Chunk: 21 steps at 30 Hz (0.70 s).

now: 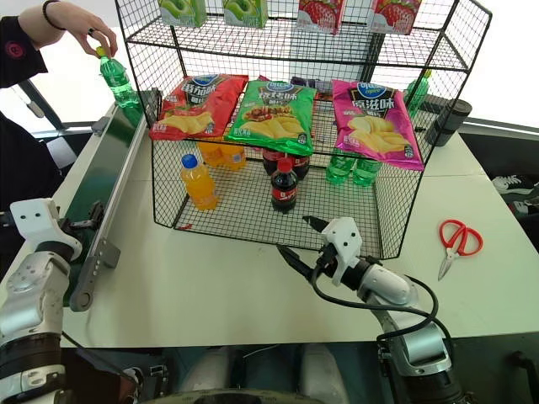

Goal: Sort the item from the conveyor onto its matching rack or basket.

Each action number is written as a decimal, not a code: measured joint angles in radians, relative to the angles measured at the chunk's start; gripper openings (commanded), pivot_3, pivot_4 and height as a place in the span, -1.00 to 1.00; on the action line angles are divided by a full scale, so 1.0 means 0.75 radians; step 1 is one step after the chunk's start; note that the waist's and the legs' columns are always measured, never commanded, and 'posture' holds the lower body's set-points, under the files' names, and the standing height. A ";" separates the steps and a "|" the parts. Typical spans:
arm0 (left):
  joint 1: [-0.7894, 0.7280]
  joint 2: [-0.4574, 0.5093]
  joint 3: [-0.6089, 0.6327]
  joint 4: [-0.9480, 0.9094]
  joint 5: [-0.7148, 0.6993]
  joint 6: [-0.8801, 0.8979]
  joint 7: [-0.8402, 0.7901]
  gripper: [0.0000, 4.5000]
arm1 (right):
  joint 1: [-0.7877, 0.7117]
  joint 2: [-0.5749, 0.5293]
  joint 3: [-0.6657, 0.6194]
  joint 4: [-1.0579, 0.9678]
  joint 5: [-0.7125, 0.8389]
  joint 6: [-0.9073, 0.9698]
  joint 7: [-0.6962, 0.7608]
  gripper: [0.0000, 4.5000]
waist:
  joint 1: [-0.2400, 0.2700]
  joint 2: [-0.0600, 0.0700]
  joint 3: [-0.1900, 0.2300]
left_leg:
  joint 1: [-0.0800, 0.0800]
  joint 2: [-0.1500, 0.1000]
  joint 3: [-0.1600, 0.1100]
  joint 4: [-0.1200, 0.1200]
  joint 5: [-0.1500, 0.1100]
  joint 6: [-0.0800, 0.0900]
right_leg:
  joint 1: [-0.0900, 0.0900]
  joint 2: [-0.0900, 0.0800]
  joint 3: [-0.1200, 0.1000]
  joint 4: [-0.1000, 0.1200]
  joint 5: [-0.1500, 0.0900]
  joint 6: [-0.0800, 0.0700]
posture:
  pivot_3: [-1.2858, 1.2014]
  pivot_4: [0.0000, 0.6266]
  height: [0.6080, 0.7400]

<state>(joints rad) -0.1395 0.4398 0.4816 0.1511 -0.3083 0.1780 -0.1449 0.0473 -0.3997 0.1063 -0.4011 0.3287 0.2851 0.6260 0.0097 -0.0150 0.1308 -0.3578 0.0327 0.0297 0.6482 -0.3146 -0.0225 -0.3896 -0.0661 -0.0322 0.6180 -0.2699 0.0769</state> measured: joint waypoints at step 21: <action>-0.099 -0.053 0.007 0.168 -0.011 -0.160 0.019 1.00 | -0.028 0.029 0.136 0.011 0.001 -0.116 0.108 0.99 | 0.000 -0.001 0.000 | 0.000 -0.001 0.000 -0.001 0.000 0.000 | 0.000 -0.003 0.000 0.000 0.000 0.000 | 0.03 -0.52 1.00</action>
<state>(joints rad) -0.2138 0.4000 0.4871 0.2774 -0.3167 0.0584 -0.1303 0.0263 -0.3776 0.2085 -0.3929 0.3292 0.1979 0.7074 0.0098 -0.0156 0.1304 -0.3579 0.0323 0.0299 0.6479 -0.3147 -0.0228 -0.3899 -0.0686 -0.0325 0.6178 -0.2698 0.0769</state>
